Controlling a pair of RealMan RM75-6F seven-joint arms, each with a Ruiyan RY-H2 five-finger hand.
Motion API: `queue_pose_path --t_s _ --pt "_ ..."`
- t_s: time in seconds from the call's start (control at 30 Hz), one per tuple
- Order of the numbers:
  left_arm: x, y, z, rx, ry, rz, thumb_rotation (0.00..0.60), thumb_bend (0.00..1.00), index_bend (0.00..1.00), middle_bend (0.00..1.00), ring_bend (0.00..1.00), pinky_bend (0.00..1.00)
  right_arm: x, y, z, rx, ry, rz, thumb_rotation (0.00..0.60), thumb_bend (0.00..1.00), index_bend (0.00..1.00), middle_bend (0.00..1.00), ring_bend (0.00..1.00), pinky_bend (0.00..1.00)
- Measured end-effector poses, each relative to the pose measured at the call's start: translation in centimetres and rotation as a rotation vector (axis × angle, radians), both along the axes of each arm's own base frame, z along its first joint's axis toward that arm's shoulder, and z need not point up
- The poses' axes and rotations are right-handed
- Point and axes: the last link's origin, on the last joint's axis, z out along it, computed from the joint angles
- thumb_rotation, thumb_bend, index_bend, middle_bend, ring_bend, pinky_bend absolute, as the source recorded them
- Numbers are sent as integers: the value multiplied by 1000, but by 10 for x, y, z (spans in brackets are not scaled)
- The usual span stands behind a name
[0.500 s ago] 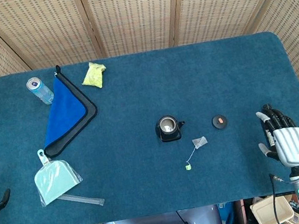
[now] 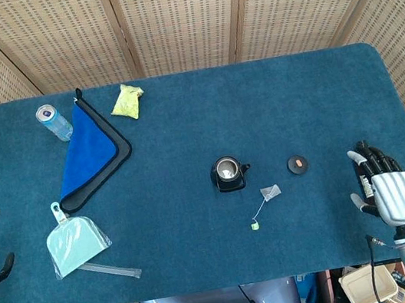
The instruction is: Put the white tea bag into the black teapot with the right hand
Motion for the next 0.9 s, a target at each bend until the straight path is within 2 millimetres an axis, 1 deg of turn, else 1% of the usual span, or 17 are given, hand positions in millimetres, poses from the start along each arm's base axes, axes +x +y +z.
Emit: queue_pose_path --t_s 0.1,0.23,0.43,0.53,0.73,0.9 --pt "1 1 0 -2 5 -1 600 384 20 0 0 0 3 -1 0 8 -10 17 600 400 179 222 141 263" --pt "2 4 1 -6 12 -3 600 385 20 0 0 0 12 -4 -1 51 -42 61 599 399 179 287 161 269" --pt "4 7 0 -10 20 -8 600 385 20 0 0 0 31 -13 -5 150 -84 170 600 400 179 400 296 374" --pt "5 8 -1 -16 25 -8 600 385 20 0 0 0 43 -19 -11 212 -104 222 600 400 179 436 352 430" --pt "5 9 0 -16 31 -4 600 385 20 0 0 0 66 -30 -25 352 -126 321 600 400 179 505 459 540" --pt "4 11 2 -9 40 0 600 385 20 0 0 0 84 -35 -40 457 -121 382 600 399 231 582 574 672"
